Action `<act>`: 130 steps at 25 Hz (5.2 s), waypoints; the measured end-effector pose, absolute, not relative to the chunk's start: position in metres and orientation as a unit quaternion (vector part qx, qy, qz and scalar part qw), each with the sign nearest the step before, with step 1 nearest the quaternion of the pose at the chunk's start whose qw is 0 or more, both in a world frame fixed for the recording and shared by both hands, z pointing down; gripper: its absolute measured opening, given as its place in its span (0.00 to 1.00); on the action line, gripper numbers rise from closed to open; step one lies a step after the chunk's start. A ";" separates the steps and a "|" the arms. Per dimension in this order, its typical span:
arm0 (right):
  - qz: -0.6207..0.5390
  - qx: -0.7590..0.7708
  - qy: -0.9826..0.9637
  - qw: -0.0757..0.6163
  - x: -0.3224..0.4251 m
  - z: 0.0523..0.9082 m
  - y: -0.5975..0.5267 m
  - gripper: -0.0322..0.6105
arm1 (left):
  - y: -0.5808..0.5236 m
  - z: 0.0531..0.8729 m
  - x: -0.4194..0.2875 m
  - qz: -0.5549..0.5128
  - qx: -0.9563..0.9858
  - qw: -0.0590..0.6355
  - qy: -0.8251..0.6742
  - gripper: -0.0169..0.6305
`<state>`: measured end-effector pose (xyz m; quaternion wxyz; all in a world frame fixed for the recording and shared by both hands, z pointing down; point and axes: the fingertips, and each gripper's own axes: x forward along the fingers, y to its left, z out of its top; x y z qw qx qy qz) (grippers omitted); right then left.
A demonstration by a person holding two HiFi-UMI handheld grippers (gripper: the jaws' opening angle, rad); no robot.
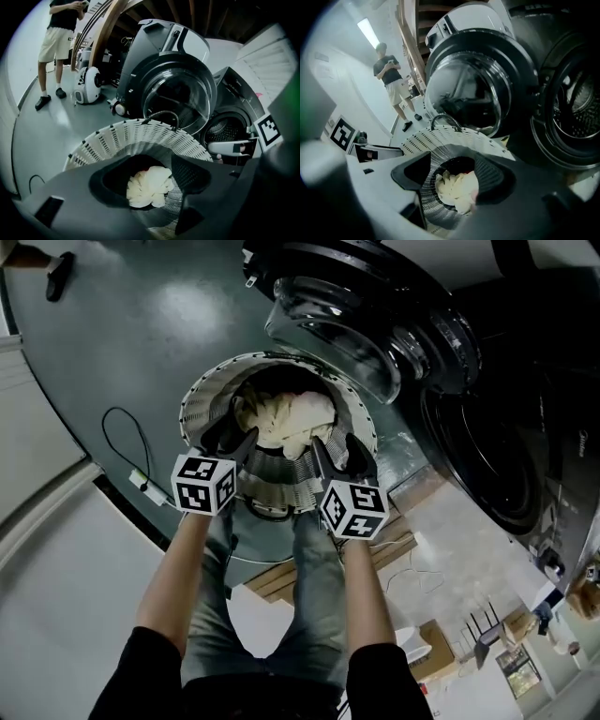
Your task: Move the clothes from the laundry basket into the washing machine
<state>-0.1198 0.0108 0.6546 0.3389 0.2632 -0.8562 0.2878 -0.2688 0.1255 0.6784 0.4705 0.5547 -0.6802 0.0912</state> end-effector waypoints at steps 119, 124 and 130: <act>0.122 0.330 -0.935 0.057 -0.170 0.140 -0.045 0.15 | 0.009 0.146 -0.280 0.089 0.706 0.091 -0.697 0.14; 0.111 0.374 -0.920 0.036 -0.151 0.108 -0.059 0.15 | -0.015 0.113 -0.265 0.080 0.739 0.069 -0.666 0.14; 0.108 0.441 -0.891 0.014 -0.103 0.090 -0.067 0.15 | -0.041 0.087 -0.221 0.079 0.789 0.035 -0.609 0.14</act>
